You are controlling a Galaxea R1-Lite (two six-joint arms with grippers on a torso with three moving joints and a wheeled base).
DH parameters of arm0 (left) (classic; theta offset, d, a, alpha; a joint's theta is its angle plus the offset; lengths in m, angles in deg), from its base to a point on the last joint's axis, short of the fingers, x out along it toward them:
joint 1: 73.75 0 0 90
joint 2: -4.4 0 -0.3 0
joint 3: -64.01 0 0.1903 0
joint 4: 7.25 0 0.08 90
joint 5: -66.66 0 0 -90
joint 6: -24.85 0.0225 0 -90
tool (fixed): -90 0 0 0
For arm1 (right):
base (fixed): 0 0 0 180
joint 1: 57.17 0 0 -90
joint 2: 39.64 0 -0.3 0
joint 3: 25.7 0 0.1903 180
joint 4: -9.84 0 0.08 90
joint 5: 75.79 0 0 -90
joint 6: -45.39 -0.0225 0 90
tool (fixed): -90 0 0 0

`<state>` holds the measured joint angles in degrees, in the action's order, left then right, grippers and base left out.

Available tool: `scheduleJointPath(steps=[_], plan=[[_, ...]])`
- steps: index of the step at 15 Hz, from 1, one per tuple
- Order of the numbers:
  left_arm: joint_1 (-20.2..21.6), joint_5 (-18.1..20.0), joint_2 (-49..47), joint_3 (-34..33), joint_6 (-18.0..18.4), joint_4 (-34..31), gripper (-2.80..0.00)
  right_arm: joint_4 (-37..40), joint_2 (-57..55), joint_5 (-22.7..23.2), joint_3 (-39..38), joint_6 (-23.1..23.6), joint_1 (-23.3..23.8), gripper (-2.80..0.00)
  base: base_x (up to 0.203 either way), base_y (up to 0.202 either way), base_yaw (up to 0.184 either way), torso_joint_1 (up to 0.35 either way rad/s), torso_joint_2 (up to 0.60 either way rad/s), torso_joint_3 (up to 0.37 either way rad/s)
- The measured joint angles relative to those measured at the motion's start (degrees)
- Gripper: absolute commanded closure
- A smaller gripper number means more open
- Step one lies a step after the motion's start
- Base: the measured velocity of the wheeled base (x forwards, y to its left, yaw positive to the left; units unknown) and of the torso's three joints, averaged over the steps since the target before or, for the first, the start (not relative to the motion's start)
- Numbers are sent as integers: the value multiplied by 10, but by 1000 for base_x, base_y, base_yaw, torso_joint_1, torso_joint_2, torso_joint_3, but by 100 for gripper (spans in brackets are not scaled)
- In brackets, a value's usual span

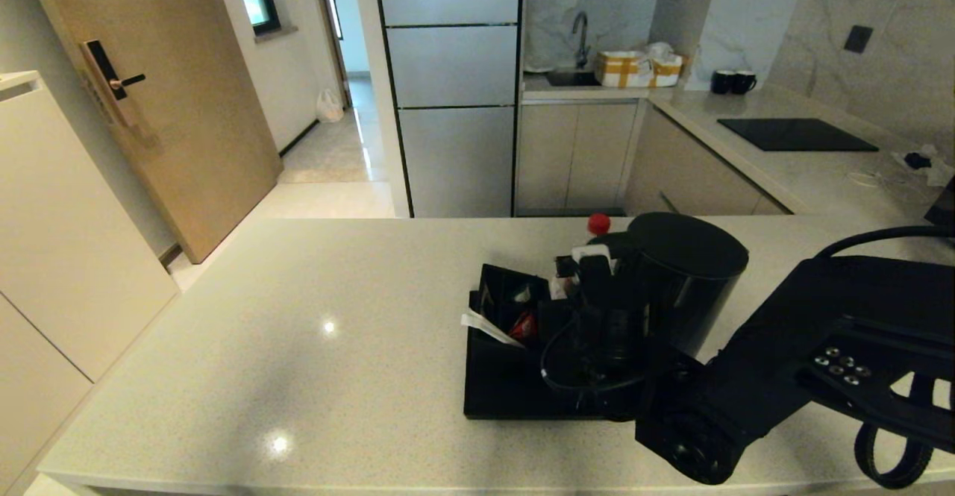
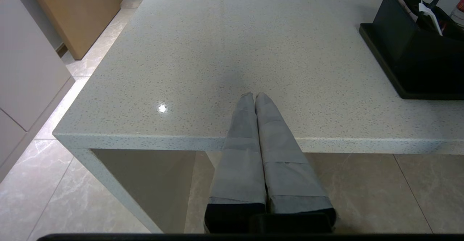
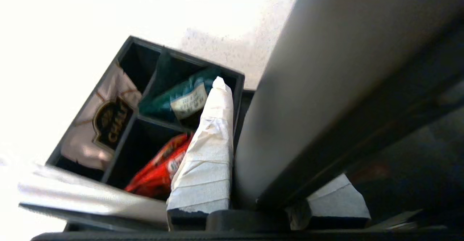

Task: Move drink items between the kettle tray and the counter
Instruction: Return the kettle to its original position

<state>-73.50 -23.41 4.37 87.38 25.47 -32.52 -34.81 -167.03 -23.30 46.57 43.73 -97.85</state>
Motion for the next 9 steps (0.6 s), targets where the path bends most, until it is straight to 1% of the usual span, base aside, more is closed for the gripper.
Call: scheduleJointPath(steps=[2, 6, 9], plan=[[0, 0, 0, 0, 0, 0, 0, -16, -5, 0, -28, -14, 0, 0, 0, 0, 0, 0, 0, 0], [0, 0, 0, 0, 0, 0, 0, -83, -20, 1, -83, -18, 0, 0, 0, 0, 0, 0, 0, 0], [0, 0, 0, 0, 0, 0, 0, -85, -22, 1, -92, -20, 0, 0, 0, 0, 0, 0, 0, 0]])
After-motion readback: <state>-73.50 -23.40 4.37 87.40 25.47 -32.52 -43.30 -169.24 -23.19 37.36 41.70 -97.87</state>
